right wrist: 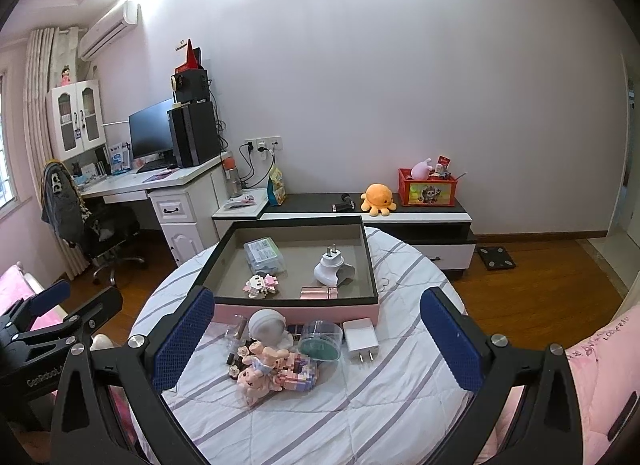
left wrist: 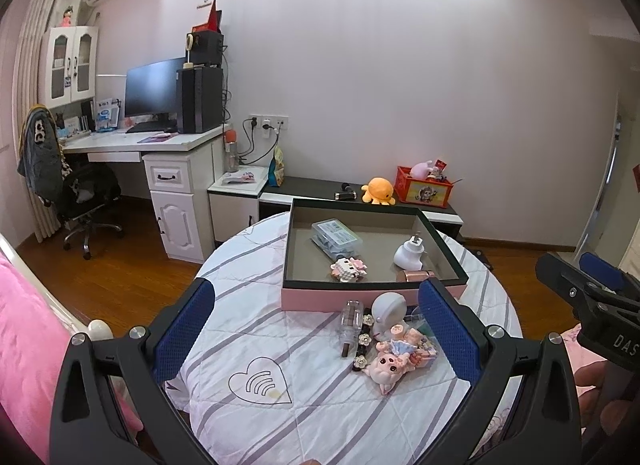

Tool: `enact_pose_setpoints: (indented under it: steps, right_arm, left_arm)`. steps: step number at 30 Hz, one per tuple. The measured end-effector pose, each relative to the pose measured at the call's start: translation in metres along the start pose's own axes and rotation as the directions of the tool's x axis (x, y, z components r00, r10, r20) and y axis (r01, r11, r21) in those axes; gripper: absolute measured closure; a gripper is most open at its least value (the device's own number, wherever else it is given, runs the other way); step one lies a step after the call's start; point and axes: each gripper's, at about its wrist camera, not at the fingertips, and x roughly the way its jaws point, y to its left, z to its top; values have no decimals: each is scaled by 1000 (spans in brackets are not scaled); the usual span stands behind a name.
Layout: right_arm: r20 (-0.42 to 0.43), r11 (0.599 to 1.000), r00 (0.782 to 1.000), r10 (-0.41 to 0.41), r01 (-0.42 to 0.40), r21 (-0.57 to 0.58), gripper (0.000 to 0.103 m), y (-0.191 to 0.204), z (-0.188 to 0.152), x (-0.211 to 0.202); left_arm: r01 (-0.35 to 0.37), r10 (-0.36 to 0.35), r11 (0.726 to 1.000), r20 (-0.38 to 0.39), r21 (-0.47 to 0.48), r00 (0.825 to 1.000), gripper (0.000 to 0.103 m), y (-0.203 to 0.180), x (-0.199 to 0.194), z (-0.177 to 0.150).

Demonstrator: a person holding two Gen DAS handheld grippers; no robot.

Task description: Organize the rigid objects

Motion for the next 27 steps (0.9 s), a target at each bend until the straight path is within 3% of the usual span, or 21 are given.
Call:
enact_pose_setpoints:
  steps: [15, 27]
  right_arm:
    - [-44, 992, 991, -126, 127, 11, 0, -4, -7, 1]
    - [-180, 999, 982, -48, 49, 2, 0, -21, -26, 62]
  left_arm:
    - [65, -64, 998, -35, 19, 997, 0, 15, 18, -7]
    - [-1, 2, 1000, -165, 9, 986, 0, 8, 77, -38]
